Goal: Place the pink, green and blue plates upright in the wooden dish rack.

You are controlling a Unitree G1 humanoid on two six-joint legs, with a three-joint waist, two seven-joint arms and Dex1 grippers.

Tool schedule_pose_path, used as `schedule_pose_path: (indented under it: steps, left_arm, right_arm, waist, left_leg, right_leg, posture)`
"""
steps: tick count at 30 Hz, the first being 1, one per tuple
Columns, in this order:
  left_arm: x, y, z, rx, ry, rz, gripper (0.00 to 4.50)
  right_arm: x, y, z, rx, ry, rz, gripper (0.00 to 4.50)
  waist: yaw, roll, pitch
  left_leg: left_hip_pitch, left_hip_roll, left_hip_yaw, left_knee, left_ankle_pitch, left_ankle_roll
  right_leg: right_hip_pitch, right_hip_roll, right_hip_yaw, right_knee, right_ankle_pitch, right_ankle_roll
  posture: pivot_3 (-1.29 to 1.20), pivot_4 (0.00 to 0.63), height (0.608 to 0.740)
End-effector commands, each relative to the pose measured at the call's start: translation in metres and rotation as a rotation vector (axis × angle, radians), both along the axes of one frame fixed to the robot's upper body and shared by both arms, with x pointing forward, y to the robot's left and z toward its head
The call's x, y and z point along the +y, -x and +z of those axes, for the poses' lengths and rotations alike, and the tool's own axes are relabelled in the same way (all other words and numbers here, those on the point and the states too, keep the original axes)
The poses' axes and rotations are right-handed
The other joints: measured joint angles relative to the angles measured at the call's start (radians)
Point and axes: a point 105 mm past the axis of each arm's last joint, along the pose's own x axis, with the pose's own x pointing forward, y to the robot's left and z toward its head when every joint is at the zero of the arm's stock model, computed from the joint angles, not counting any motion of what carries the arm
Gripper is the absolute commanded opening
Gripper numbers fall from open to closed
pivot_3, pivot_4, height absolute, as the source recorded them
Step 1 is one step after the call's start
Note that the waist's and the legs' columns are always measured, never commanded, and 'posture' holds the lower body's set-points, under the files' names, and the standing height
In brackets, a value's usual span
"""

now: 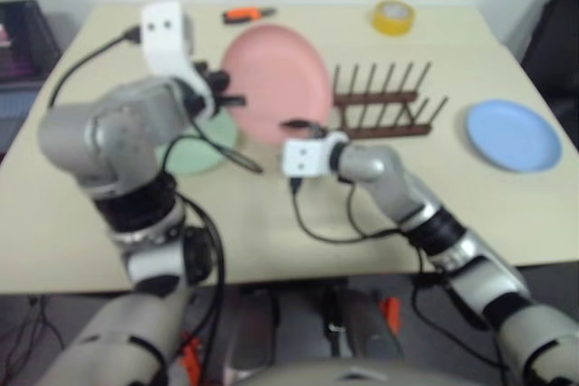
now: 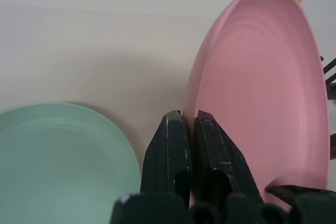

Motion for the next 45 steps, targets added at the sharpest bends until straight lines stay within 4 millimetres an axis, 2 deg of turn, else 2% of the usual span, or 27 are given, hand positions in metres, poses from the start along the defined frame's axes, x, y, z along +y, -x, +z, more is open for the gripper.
schedule_pose_path:
  steps: [1,6,11,14,18,22,23,27,28,30,31,33,35,36,38,40,42,45]
  left_arm:
    - [0.006,0.005,0.019,-0.076,-0.005,0.019,0.0]
    - [0.008,0.005,0.021,-0.079,-0.002,0.03,0.0]
    - [0.009,0.005,0.023,-0.083,-0.013,0.032,0.0]
    - [0.011,0.004,0.028,-0.099,0.03,0.035,0.73]
    - [0.01,0.006,0.031,-0.111,0.043,0.014,2.11]
    - [0.009,0.012,0.052,-0.172,0.054,-0.077,3.43]
    - [0.008,0.019,0.063,-0.208,0.041,-0.132,3.77]
    - [0.015,0.067,0.116,-0.418,-0.016,-0.362,3.77]
    - [0.02,0.077,0.122,-0.448,-0.029,-0.386,3.77]
    - [0.051,0.105,0.127,-0.534,-0.129,-0.365,3.77]
    - [0.059,0.116,0.127,-0.554,-0.182,-0.363,3.77]
    - [0.069,0.136,0.115,-0.57,-0.23,-0.43,3.77]
    - [0.066,0.144,0.088,-0.522,-0.259,-0.531,3.77]
    - [0.064,0.146,0.079,-0.505,-0.269,-0.561,3.77]
    - [0.05,0.136,0.044,-0.39,-0.296,-0.639,3.77]
    - [0.034,0.13,0.019,-0.33,-0.309,-0.717,3.77]
    - [0.023,0.126,0.009,-0.334,-0.317,-0.77,3.77]
    - [-0.009,0.115,-0.012,-0.326,-0.293,-0.89,3.77]
  right_arm:
    - [-0.001,-0.007,0.017,-0.08,-0.027,-0.021,1.73]
    - [-0.003,-0.009,0.017,-0.068,-0.047,-0.029,0.07]
    - [-0.003,-0.01,0.018,-0.074,-0.048,-0.021,0.03]
    - [-0.001,-0.007,0.019,-0.086,-0.055,0.003,0.0]
    - [0.002,-0.004,0.019,-0.089,-0.064,0.026,0.0]
    - [0.003,-0.004,0.02,-0.1,-0.06,0.039,0.0]
    - [0.004,-0.004,0.021,-0.103,-0.061,0.042,0.0]
    - [0.008,-0.004,0.031,-0.089,-0.123,0.07,0.0]
    - [0.008,-0.004,0.035,-0.079,-0.151,0.077,0.0]
    - [0.003,-0.002,0.059,-0.037,-0.287,0.1,0.0]
    - [0.0,-0.001,0.069,-0.019,-0.339,0.11,0.0]
    - [-0.013,0.005,0.093,0.072,-0.481,0.152,0.0]
    - [-0.034,0.011,0.123,0.192,-0.62,0.187,0.0]
    - [-0.041,0.013,0.131,0.229,-0.653,0.199,0.0]
    - [-0.071,0.011,0.165,0.319,-0.774,0.179,0.0]
    - [-0.099,0.008,0.192,0.393,-0.884,0.153,0.0]
    - [-0.118,0.007,0.206,0.439,-0.948,0.129,0.0]
    - [-0.176,-0.002,0.229,0.479,-1.079,0.013,0.0]
  waist:
    - [0.0,0.0,0.0]
    - [-0.001,0.0,0.0]
    - [-0.001,0.0,0.0]
    - [-0.001,0.0,0.0]
    - [-0.001,0.0,0.0]
    - [-0.002,0.0,0.0]
    - [-0.004,0.0,0.0]
    - [-0.022,-0.001,0.001]
    - [-0.027,-0.001,0.001]
    - [-0.034,0.0,0.001]
    - [-0.046,0.0,0.001]
    - [-0.046,-0.001,0.001]
    - [-0.031,-0.002,0.0]
    - [-0.019,-0.003,-0.001]
    - [-0.006,-0.004,-0.002]
    - [0.009,-0.002,0.0]
    - [0.02,-0.004,-0.002]
    - [0.025,-0.004,-0.002]
  left_leg:
    - [0.0,0.0,0.0,0.0,0.0,0.0]
    - [0.0,0.0,0.0,0.0,0.0,-0.001]
    - [0.0,0.0,0.0,0.0,0.0,-0.001]
    - [0.0,0.0,0.0,0.0,0.0,-0.001]
    - [0.0,0.0,0.0,0.0,0.0,-0.001]
    - [0.0,0.001,0.0,0.0,0.0,-0.001]
    - [0.0,0.001,0.0,0.0,0.0,-0.001]
    - [0.0,0.001,0.0,-0.001,0.001,-0.001]
    - [0.0,0.002,0.0,-0.001,0.001,-0.001]
    - [0.001,0.002,0.001,-0.002,0.0,-0.001]
    - [0.002,0.002,0.002,-0.003,0.0,-0.001]
    - [0.007,0.001,0.004,-0.012,0.003,-0.005]
    - [0.008,0.002,0.002,-0.014,0.005,-0.008]
    - [0.008,0.002,0.001,-0.014,0.005,-0.008]
    - [0.007,0.003,-0.002,-0.014,0.006,-0.009]
    - [0.008,0.004,-0.001,-0.014,0.006,-0.008]
    - [0.008,0.003,0.001,-0.014,0.008,-0.006]
    - [0.008,0.007,0.003,-0.014,0.008,-0.005]
  right_leg:
    - [0.0,0.0,0.0,0.0,0.0,0.0]
    - [0.0,0.0,0.0,0.0,0.0,0.0]
    - [0.0,0.0,0.0,0.0,0.0,0.0]
    - [0.0,0.0,0.0,0.0,0.0,0.0]
    - [0.0,0.0,0.0,0.0,0.0,0.0]
    - [0.0,0.0,0.0,0.0,0.0,0.0]
    - [0.0,0.0,0.0,0.0,0.0,0.0]
    - [-0.001,0.001,0.0,0.0,0.0,0.0]
    - [-0.001,0.001,0.0,-0.001,0.0,-0.001]
    - [0.0,0.0,0.001,-0.001,0.0,-0.001]
    - [-0.001,0.0,0.002,-0.001,0.0,-0.001]
    - [-0.001,0.0,0.006,-0.001,-0.001,-0.002]
    - [0.0,0.0,0.003,-0.001,-0.002,-0.004]
    - [0.001,0.0,0.0,0.0,-0.003,-0.006]
    - [0.001,0.0,-0.004,0.0,-0.003,-0.009]
    - [0.002,-0.001,-0.003,-0.001,-0.006,-0.017]
    - [0.002,-0.002,-0.003,-0.001,-0.006,-0.017]
    - [0.003,-0.001,-0.005,-0.004,-0.006,-0.017]
  posture:
    - [0.0,0.15,0.74]
    - [0.0,0.15,0.74]
    - [0.0,0.15,0.74]
    - [0.0,0.15,0.74]
    - [0.0,0.15,0.74]
    - [0.0,0.15,0.74]
    - [0.0,0.15,0.74]
    - [0.0,0.15,0.74]
    - [0.0,0.15,0.74]
    - [0.0,0.15,0.74]
    - [0.0,0.15,0.74]
    - [0.0,0.15,0.74]
    - [0.0,0.15,0.74]
    - [0.0,0.15,0.74]
    - [0.0,0.15,0.74]
    - [0.0,0.15,0.74]
    - [0.0,0.15,0.74]
    - [0.0,0.15,0.74]
